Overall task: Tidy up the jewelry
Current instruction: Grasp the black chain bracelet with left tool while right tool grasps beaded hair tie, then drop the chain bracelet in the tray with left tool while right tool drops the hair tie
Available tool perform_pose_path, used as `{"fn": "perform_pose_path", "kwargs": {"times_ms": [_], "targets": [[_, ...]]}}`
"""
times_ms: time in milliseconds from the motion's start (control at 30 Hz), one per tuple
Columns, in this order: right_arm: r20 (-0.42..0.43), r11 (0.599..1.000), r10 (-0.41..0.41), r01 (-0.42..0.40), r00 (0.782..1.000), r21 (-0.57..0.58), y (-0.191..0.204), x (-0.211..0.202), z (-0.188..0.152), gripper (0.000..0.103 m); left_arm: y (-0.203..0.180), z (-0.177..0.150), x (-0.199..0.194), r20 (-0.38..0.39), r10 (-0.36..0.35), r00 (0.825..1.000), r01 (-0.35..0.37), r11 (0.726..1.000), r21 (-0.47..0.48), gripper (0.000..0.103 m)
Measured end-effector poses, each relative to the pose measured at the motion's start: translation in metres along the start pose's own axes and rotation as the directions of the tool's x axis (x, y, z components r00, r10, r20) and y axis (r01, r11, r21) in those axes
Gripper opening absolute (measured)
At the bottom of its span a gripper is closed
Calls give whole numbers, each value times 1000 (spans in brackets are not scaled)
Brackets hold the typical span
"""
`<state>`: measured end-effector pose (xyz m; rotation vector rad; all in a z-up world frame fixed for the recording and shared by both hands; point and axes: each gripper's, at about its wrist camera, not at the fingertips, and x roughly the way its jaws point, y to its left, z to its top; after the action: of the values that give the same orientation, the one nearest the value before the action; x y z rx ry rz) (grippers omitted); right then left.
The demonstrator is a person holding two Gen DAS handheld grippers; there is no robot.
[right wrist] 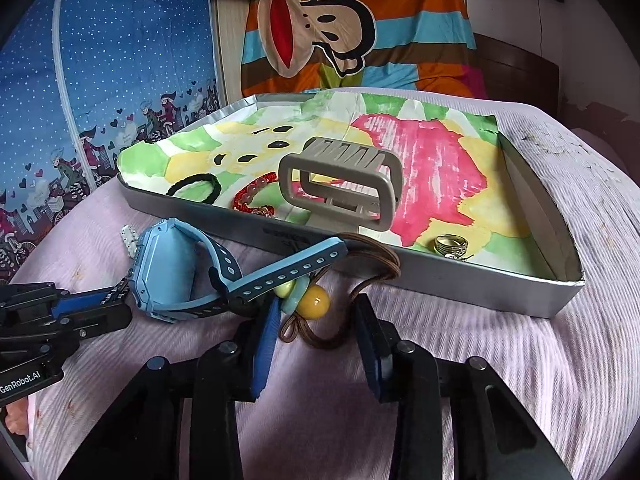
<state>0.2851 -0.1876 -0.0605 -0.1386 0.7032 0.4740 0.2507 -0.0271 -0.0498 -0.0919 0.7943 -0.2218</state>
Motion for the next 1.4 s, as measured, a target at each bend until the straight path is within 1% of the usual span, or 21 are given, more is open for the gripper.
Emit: {"fn": "perform_pose_path", "kwargs": {"times_ms": [33,67,267,333,367,433,633,767,867,967,1100,1267,1400], "targets": [[-2,1000,5,-5,1000,-2,1,0,0,27,0,0,0,1,0,1000,0,1000,0,13],[-1,1000,9,-9,1000,-5,1,0,-1,26,0,-1,0,1,1,1000,-1,1000,1,13],[13,1000,23,-23,1000,0,3,-9,-5,25,-2,-1,-1,4,1,1000,-1,1000,4,13],[16,999,31,-31,999,10,2,-15,-7,18,-3,-2,-5,5,-2,1000,2,1000,5,13],[18,999,34,-34,999,17,2,-19,-9,10,-3,-3,-7,5,-4,1000,4,1000,4,13],[24,999,37,-38,999,36,-2,-25,-11,8,-5,-4,-11,-1,2,1000,-2,1000,3,13],[49,993,67,-72,997,95,-12,-37,-17,6,-15,-10,-18,-25,22,999,-22,1000,15,13],[56,993,70,-75,996,91,-10,-41,-18,5,-21,-15,-22,-29,32,999,-31,999,36,13],[76,995,58,-64,995,72,-5,-49,-18,5,-23,-17,-25,-20,30,999,-30,999,28,13],[100,998,41,-46,994,48,-1,-61,-14,5,-25,-16,-32,5,22,1000,-22,999,25,13],[148,999,19,-24,989,32,-1,-79,-5,5,-28,-7,-47,58,5,998,-6,1000,28,13],[214,999,5,-12,977,32,-7,-99,9,4,-34,15,-60,112,-4,994,1,1000,31,13],[271,999,-5,-6,963,40,-15,-109,22,4,-39,34,-61,145,-14,989,11,1000,21,13]]}}
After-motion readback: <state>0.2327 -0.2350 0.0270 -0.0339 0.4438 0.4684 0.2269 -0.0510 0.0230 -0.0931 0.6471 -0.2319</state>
